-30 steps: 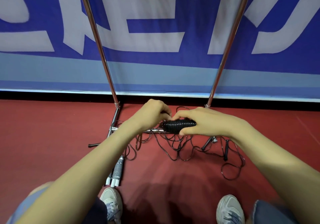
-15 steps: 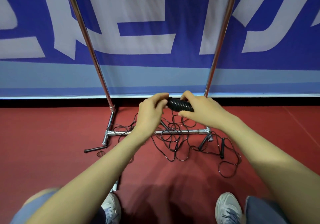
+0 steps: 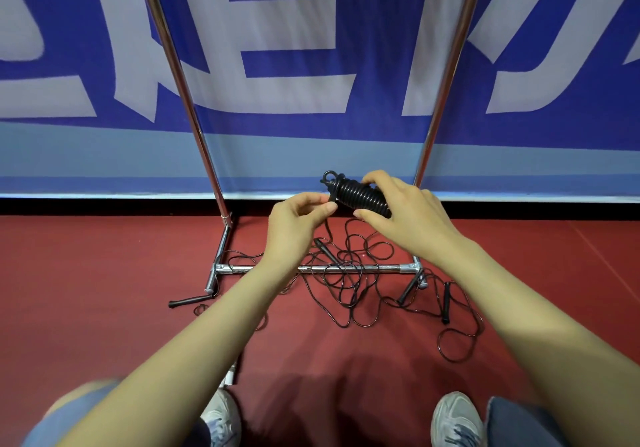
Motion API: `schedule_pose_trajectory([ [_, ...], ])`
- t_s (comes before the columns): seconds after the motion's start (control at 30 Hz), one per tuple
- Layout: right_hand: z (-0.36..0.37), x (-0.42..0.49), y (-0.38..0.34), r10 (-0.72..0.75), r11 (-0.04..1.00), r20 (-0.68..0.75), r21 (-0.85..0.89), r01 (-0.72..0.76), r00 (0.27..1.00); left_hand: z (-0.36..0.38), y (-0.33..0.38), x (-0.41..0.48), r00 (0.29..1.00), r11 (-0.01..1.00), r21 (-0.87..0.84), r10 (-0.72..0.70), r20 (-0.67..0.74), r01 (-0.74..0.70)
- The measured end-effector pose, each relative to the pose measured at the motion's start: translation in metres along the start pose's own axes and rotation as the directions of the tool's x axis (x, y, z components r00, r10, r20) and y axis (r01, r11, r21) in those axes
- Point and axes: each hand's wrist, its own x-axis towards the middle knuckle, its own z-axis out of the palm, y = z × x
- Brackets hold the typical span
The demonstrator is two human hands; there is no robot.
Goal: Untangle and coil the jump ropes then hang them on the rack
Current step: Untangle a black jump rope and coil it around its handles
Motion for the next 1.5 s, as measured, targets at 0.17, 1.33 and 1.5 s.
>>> schedule_pose_trajectory([
  [0.17,0.002,-0.001,-0.005,-0.017,0.997,-0.075,0.080,0.023,0.997,0.001,0.000,-0.003,0.991,0.994,0.051,0.103,-0.088,-0.099],
  [1.33,0.018,0.023,0.036,-0.060,0.987,-0.063,0.148,0.069,0.996,-0.027,0.019,0.013,0.896,0.938,-0.250,-0.115,0.430,0.241],
  [1.5,0.005,0.011,0.033,-0.164,0.943,0.052,0.301,0.141,0.985,-0.029,0.012,0.018,0.922,0.931,-0.255,-0.161,0.353,0.260],
])
